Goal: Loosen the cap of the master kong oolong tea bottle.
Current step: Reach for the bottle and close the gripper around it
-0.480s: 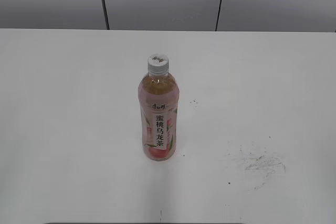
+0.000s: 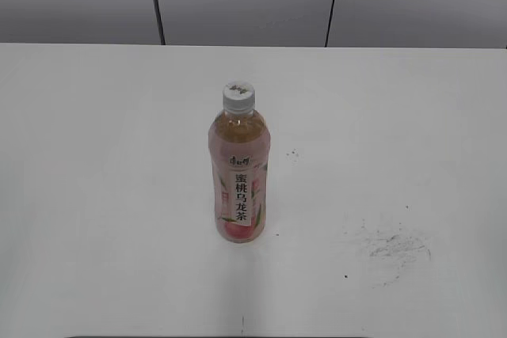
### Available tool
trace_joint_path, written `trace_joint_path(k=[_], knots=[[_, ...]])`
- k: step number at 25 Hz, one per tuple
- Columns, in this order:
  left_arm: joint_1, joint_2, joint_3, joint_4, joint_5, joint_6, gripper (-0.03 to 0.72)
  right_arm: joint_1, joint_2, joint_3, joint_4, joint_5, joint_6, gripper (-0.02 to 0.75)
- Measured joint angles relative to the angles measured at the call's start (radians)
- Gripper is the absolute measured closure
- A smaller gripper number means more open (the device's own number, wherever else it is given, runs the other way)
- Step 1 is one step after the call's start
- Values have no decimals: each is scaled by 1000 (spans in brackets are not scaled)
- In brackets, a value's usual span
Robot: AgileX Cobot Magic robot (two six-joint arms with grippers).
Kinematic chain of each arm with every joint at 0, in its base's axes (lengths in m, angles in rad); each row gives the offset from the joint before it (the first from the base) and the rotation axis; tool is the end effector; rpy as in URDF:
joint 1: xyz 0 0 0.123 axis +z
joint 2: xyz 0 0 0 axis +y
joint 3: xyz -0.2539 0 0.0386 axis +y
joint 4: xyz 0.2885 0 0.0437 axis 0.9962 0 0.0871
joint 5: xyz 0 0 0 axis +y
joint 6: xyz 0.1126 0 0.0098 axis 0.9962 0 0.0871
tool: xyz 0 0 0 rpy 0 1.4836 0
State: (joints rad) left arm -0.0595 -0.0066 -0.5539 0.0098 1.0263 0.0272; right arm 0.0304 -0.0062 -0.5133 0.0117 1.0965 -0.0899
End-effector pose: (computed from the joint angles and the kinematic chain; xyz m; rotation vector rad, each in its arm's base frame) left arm 0.0719 -0.0033 0.3085 0.0839 1.9476 -0.0098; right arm 0.0743 0.0034 0.2880 -0.1248 2.0568 -0.0228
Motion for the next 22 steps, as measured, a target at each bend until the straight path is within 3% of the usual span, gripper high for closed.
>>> trace_joint_path(k=[22], knots=[[-1,0,0,0,0,0,253,0,0,0,0,0,0,194]])
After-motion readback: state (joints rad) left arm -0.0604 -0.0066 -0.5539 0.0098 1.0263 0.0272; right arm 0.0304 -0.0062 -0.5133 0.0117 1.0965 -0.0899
